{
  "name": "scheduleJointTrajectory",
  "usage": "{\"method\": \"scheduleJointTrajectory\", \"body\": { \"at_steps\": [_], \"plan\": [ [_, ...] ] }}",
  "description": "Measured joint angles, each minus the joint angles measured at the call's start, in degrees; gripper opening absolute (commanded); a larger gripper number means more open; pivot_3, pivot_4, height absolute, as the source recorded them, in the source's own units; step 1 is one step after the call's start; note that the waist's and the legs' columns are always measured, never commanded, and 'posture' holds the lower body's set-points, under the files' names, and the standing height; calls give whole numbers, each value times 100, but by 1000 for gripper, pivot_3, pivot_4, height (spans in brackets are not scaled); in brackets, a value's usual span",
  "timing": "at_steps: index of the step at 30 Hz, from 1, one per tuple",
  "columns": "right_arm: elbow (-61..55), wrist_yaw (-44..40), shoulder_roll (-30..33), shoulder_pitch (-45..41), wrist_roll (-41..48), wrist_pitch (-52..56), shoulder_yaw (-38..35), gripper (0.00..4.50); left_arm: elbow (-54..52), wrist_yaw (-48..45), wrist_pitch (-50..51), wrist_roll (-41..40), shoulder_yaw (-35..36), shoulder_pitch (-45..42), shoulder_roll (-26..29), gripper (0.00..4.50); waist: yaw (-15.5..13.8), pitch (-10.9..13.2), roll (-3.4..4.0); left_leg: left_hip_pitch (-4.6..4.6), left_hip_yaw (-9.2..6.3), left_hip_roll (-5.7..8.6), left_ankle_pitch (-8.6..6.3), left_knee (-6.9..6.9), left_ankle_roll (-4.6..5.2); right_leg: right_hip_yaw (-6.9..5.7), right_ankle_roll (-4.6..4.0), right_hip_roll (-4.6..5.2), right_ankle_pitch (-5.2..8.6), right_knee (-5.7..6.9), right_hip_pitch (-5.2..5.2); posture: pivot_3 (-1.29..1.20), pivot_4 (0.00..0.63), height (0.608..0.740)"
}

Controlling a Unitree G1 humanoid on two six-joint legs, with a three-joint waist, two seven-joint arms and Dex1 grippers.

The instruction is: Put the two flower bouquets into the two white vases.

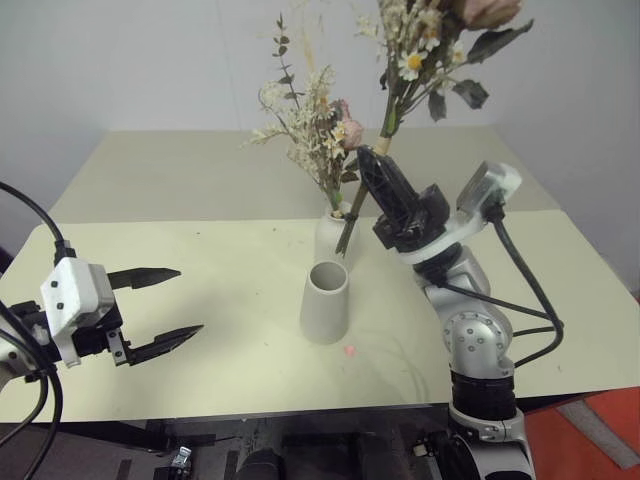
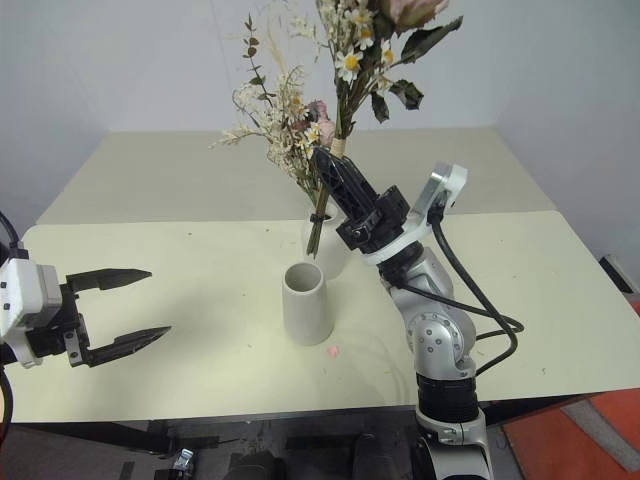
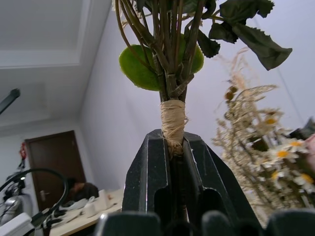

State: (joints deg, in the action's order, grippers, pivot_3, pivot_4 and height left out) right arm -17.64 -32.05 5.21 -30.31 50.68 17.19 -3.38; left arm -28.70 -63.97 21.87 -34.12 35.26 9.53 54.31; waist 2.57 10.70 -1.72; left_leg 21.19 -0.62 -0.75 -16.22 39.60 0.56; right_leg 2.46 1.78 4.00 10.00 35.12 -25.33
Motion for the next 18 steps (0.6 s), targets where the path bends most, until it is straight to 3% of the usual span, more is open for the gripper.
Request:
{"method": "scheduleJointTrajectory", "body": {
  "at_steps": [18],
  "plan": [
    [252, -450, -241, 395, -654, -205, 470, 132, -20, 83, 65, -11, -30, -195, 3, 4500, 1, 0, 0, -1, 2, -2, -1, 0, -3, 0, -2, -4, 1, 1, 0, 0, 150, 740]
  ]
}}
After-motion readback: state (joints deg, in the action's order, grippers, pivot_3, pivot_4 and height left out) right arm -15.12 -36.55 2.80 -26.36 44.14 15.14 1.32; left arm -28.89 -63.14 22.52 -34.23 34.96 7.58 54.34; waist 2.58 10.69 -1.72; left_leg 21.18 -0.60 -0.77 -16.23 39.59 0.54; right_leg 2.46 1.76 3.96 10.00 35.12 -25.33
